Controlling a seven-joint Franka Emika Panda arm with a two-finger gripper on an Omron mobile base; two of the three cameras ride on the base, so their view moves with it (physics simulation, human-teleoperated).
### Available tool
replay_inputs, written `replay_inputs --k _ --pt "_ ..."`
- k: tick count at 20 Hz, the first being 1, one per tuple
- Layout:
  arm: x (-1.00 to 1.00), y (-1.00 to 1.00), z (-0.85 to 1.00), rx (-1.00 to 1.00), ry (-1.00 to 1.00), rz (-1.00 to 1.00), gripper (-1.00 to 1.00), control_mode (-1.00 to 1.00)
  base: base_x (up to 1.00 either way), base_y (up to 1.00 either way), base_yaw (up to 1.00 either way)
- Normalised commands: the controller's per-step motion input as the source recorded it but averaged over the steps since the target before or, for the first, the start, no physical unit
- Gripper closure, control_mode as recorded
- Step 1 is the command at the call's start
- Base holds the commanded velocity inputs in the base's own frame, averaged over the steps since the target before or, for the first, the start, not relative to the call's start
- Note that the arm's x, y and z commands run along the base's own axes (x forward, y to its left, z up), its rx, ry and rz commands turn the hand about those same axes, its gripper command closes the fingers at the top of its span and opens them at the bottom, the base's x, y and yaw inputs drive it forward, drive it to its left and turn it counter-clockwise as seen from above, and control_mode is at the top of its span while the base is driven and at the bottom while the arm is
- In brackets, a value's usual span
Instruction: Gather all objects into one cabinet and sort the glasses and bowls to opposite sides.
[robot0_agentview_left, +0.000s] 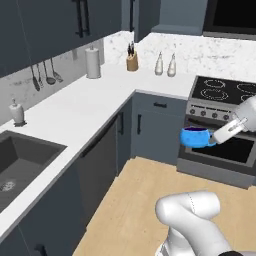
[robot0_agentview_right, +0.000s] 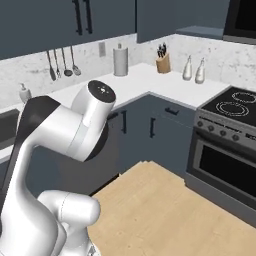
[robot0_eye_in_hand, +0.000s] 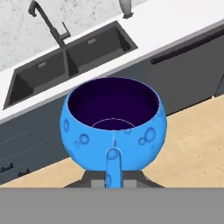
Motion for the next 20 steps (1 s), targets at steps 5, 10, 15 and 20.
replay_inputs --k 5,10,15,20 --pt "0.00 0.00 0.00 0.00 0.00 0.00 1.00 1.00 -1.00 0.62 0.16" --pt "0.00 0.00 0.00 0.00 0.00 0.00 1.00 1.00 -1.00 0.73 0.15" --pt "0.00 0.00 0.00 0.00 0.00 0.00 1.00 1.00 -1.00 0.71 0.13" --pt "0.00 0.00 0.00 0.00 0.00 0.00 1.00 1.00 -1.00 0.73 0.12"
